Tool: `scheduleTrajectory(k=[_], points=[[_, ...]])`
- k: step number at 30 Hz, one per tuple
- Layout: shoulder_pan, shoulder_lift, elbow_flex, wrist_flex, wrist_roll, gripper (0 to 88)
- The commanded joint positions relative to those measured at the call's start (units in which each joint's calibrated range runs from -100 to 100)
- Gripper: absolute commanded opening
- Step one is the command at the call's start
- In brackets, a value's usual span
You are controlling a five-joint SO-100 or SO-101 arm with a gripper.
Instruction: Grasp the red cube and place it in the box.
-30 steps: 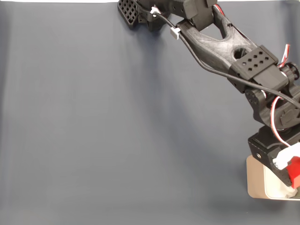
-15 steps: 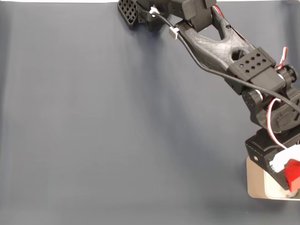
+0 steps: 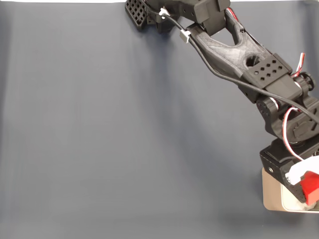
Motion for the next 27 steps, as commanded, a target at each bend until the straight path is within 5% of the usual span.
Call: scheduleTrajectory(k=[1, 10, 19, 27], points=[[-0.2, -0.8, -2.6, -1.2, 0.4, 2.8], [-0.1, -0.5, -2.6, -1.2, 0.3, 4.1], [0.0, -0.3, -2.7, -0.6, 1.6, 28.2], [0.2, -0.4, -2.9, -0.1, 1.8, 38.9]])
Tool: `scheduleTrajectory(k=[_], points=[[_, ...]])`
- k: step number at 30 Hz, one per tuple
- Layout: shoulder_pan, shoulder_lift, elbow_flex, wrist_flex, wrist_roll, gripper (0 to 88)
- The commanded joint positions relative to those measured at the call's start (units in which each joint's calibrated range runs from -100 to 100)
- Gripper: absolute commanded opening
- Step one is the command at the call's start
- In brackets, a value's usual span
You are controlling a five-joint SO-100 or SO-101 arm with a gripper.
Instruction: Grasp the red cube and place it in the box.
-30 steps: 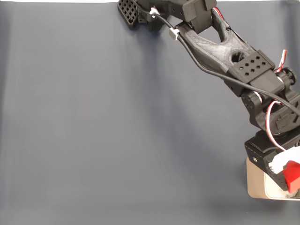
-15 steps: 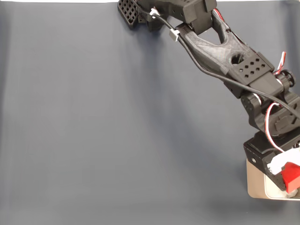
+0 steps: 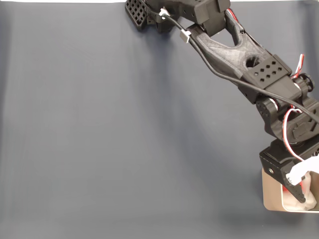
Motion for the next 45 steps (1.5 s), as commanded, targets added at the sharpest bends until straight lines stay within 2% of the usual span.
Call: scheduleTrajectory(k=[1, 36, 39, 44, 45], points=[[0.2, -1.1, -2.9, -0.1, 0.5, 39.3], [0.2, -1.3, -2.9, -0.5, -0.2, 39.4], [0.4, -1.9, -2.7, -0.5, -0.4, 33.0], [2.7, -5.0, 0.6, -1.0, -0.6, 0.9], [3.8, -6.1, 2.0, -1.2, -0.5, 0.0]])
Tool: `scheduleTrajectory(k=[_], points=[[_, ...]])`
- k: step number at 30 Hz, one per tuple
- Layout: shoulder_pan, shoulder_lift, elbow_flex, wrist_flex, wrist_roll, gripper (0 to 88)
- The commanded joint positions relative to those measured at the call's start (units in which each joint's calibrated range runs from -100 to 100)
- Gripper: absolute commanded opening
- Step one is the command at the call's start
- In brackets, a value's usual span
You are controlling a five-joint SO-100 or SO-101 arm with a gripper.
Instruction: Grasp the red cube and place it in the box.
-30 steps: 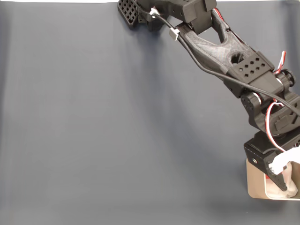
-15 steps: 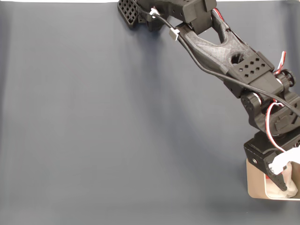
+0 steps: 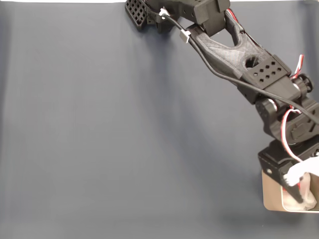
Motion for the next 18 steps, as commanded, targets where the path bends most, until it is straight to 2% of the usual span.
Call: scheduleTrajectory(k=[1, 11, 18], points=[[4.1, -7.2, 3.0, -1.5, -0.1, 0.0], [21.6, -28.9, 31.4, -8.8, 0.7, 0.0], [25.8, -57.4, 66.2, -13.9, -1.2, 0.0]])
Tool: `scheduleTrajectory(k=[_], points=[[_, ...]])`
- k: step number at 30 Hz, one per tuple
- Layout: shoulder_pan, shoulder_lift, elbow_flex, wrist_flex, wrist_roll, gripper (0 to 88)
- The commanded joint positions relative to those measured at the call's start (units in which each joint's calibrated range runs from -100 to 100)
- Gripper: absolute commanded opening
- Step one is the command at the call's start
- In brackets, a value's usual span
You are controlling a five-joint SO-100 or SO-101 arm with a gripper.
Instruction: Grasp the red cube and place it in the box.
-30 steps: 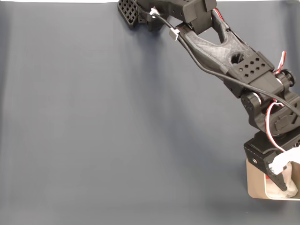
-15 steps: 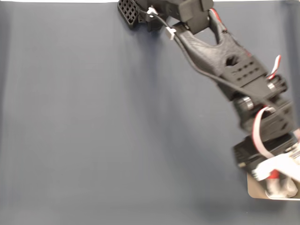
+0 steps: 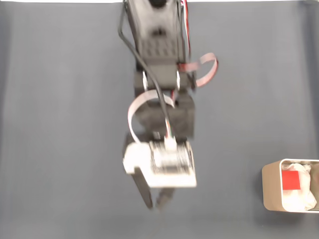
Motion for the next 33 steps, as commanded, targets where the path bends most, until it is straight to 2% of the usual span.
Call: scheduleTrajectory(k=[1, 8, 12, 17, 22, 27, 33], points=[[0.9, -22.2, 20.3, -2.8, -1.3, 0.0], [0.3, -53.9, 56.0, -2.7, -2.3, 0.0], [0.1, -70.5, 75.4, -2.2, -1.1, 0.0], [-0.5, -87.1, 92.8, 5.1, -0.6, 0.0], [-0.2, -99.7, 104.4, 18.6, 0.1, 0.0], [0.1, -102.9, 106.6, 33.3, 0.3, 0.0], [-0.2, -102.9, 106.6, 39.5, -0.1, 0.0]])
